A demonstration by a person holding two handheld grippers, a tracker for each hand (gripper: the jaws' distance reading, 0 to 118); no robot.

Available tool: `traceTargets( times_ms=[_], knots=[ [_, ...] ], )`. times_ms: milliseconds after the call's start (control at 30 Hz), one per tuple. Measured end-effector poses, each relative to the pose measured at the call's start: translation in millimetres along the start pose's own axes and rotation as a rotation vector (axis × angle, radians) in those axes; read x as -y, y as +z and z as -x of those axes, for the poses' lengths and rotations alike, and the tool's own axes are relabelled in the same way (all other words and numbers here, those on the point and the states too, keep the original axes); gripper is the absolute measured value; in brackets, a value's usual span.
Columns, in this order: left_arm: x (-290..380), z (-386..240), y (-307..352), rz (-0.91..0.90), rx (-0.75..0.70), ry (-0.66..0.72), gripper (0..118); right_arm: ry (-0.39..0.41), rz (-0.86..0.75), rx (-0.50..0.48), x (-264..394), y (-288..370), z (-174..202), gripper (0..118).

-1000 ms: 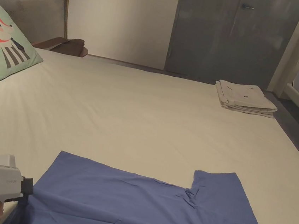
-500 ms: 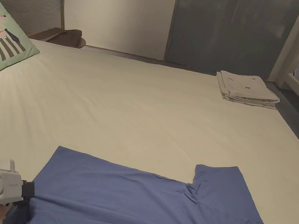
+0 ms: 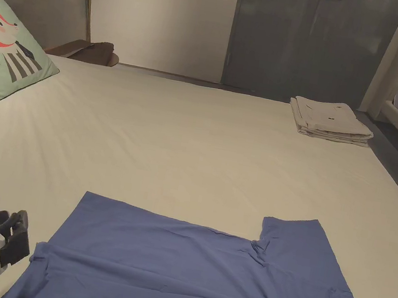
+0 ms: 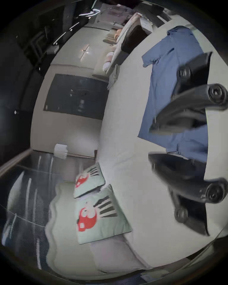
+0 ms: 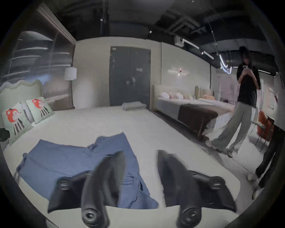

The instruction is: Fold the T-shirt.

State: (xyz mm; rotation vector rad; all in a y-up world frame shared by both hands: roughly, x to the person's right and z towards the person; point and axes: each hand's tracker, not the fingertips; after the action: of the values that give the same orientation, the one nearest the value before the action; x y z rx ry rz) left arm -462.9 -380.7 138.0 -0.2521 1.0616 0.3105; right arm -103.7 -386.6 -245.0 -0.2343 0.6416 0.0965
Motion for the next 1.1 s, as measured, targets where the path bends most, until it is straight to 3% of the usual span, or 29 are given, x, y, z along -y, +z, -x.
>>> traceTargets(
  times_ms=[33,67,100,167,333,467,500,600,633,767,867,967,1000,1033,1067,1100],
  knots=[
    [2,-3,8,-0.005,0.001,-0.013,5,-0.001,-0.007,-0.005,-1,5,3,4],
    [4,-4,16,-0.004,0.011,-0.020,5,-0.008,-0.019,-0.004,-1,10,6,0],
    [7,-3,18,0.002,0.023,-0.025,1,-0.014,-0.023,-0.001,-2,13,8,0],
    [11,-2,23,0.019,0.027,-0.031,0,-0.026,-0.006,-0.050,0,10,5,0],
    [21,6,21,0.107,0.038,-0.068,0,-0.018,0.003,-0.060,2,16,9,0],
    [24,19,7,0.235,0.072,-0.052,9,-0.024,0.026,-0.068,4,20,9,0],
    [27,22,2,0.262,0.080,-0.042,21,-0.029,0.035,-0.072,6,20,8,0],
    [38,37,-27,0.462,0.116,-0.038,106,-0.022,0.059,-0.079,10,24,8,0],
    [41,38,-30,0.487,0.134,-0.024,109,-0.016,0.068,-0.082,12,25,8,0],
    [59,39,-54,0.574,0.068,-0.083,104,-0.009,0.104,-0.083,24,19,1,0],
    [65,36,-65,0.607,0.071,-0.056,72,-0.010,0.133,-0.079,33,16,-2,0],
    [70,31,-63,0.609,0.054,-0.053,66,-0.001,0.166,-0.076,40,13,-5,0],
    [69,29,-61,0.602,0.045,-0.061,53,0.000,0.177,-0.075,42,11,-6,5],
    [67,27,-57,0.591,0.039,-0.068,33,0.001,0.189,-0.064,45,9,-8,24],
    [64,27,-55,0.582,0.042,-0.061,12,0.000,0.208,-0.065,46,8,-8,56],
    [62,28,-53,0.576,0.056,-0.038,8,-0.006,0.260,-0.066,48,4,-10,96]
  ],
)
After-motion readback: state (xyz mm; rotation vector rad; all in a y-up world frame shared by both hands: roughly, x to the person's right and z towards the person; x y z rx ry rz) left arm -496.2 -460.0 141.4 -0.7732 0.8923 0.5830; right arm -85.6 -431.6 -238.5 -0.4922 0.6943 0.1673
